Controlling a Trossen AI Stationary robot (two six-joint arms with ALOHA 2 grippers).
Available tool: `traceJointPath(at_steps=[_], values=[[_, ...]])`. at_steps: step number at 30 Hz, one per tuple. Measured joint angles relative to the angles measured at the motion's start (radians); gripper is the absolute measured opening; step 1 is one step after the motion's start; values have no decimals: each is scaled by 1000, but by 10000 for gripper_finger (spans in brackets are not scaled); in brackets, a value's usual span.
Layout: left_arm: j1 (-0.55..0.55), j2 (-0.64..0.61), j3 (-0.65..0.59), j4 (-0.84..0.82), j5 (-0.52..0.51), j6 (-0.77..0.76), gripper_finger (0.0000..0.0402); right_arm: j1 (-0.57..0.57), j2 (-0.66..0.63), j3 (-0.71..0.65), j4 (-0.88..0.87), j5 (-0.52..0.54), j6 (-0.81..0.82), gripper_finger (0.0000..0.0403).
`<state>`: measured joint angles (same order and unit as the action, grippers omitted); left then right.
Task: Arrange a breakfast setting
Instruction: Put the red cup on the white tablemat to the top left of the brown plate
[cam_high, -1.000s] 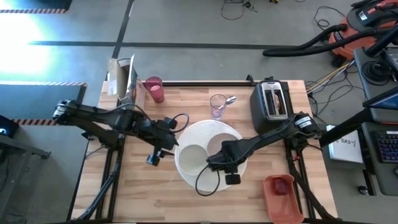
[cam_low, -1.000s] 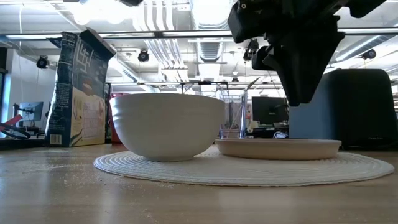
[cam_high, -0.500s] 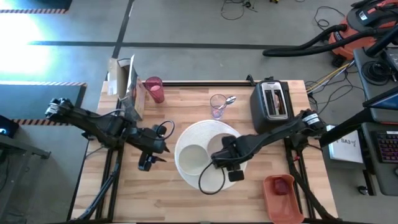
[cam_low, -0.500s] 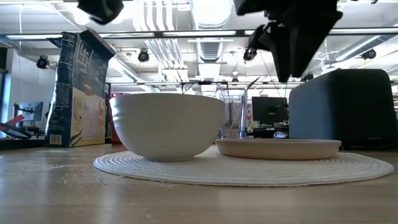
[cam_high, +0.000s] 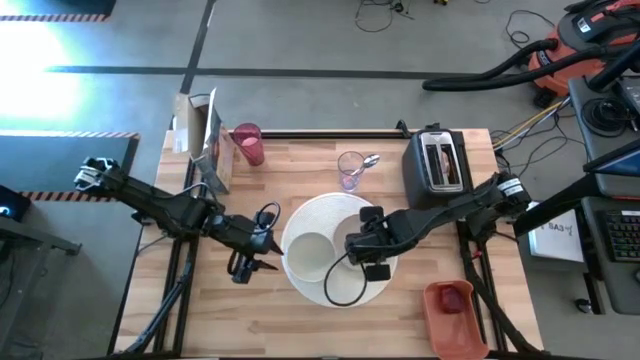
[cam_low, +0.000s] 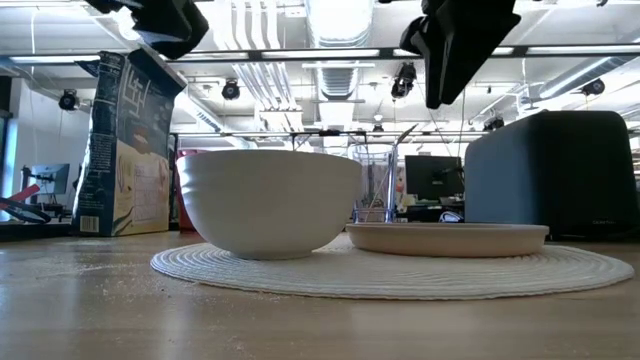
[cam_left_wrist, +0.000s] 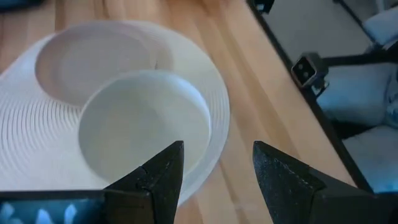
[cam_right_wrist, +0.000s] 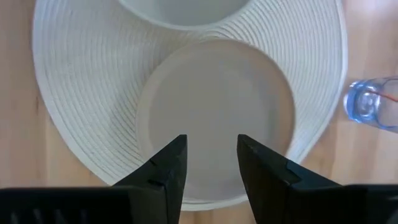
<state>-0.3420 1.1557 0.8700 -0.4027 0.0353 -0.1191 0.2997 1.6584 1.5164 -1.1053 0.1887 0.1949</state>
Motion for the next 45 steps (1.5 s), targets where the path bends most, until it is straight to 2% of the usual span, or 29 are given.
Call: traceJointPath(at_steps=[3, 10, 13, 19, 24, 29, 34, 41, 45], values=[[2, 1, 0, 23, -42, 1, 175, -19, -9, 0, -18, 27, -40, 133], [3, -7, 0, 28, -244, -123, 175, -100, -19, 0, -45, 22, -271, 136], [3, -5, 0, 24, -362, -192, 175, -142, -21, 0, -46, 22, -361, 137], [5, -5, 0, -29, -572, -202, 175, -219, -22, 0, -101, 14, -368, 132], [8, -5, 0, -70, -559, -238, 175, -267, -22, 0, -53, 15, -345, 135], [8, -5, 0, -164, -516, -336, 175, -274, -22, 0, 49, 14, -319, 135], [8, -5, 0, -237, -444, -437, 175, -274, -22, 18, 69, 14, -334, 135], [8, -5, 0, -243, -436, -328, 175, -274, -23, 55, 75, 12, -316, 139], [20, -5, 0, -243, -435, -250, 175, -274, -38, 57, 70, -72, -326, 139]])
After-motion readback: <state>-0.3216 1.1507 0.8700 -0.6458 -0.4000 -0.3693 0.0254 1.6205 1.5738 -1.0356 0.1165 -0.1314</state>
